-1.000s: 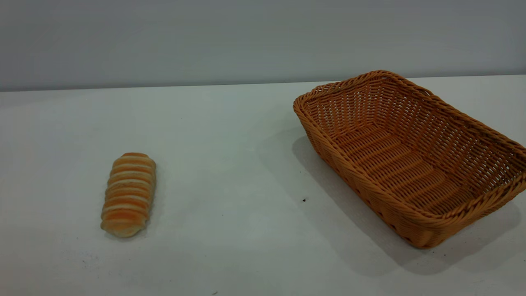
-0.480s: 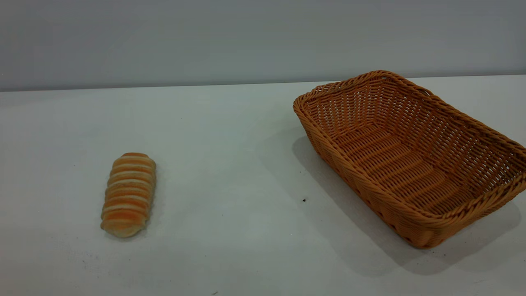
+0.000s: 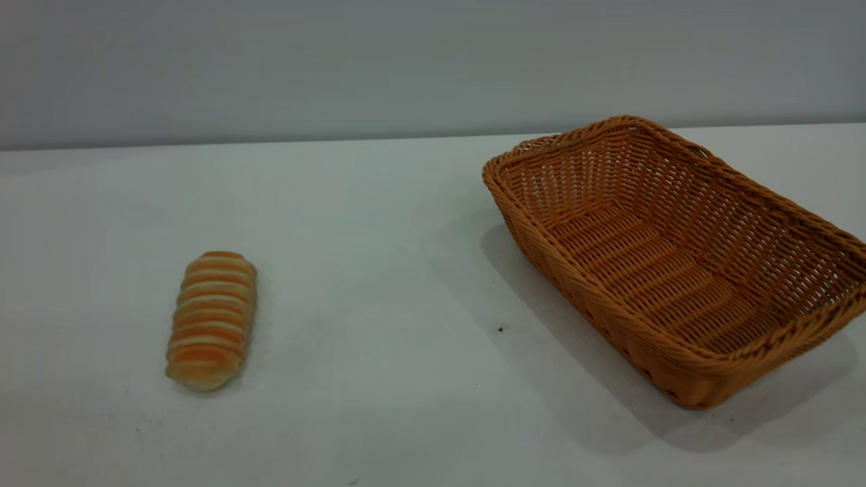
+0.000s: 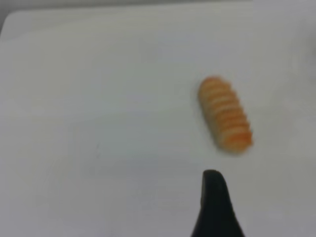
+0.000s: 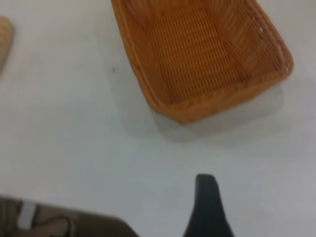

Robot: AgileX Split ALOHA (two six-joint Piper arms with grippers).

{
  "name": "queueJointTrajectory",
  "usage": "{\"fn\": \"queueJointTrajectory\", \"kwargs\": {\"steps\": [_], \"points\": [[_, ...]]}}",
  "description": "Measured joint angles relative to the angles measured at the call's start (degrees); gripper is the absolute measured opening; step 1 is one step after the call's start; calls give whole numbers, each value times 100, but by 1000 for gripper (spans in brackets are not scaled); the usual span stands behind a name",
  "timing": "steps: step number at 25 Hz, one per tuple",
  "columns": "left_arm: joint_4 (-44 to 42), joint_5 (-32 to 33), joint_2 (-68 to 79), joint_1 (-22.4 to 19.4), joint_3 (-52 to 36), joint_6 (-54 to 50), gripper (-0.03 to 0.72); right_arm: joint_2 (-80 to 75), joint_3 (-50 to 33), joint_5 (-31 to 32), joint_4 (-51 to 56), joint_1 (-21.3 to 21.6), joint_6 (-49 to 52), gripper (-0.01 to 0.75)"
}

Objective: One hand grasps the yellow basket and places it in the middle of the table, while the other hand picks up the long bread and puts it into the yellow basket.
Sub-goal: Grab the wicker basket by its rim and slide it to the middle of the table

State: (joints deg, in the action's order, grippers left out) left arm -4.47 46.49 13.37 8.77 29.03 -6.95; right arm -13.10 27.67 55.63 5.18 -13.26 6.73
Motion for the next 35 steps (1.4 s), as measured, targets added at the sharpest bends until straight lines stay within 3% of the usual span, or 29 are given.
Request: {"fn": "queueJointTrajectory", "kwargs": {"steps": [6,11,17,28,35], "points": [[62,-1441,1725,0,0,0,571,-1570,0,-1203,5,0,89,531],[294,-2128,2883,0,0,0,571,-3153,7,-2059,193,0,279,531],[844,-2234,3249,0,0,14,571,-4862,369,-2813,512,0,699,531],[879,-2219,3249,0,0,26,571,-6767,1112,-2993,505,21,1897,529],[879,-2201,3249,0,0,26,571,-7287,1133,-3066,480,348,2709,529]]}}
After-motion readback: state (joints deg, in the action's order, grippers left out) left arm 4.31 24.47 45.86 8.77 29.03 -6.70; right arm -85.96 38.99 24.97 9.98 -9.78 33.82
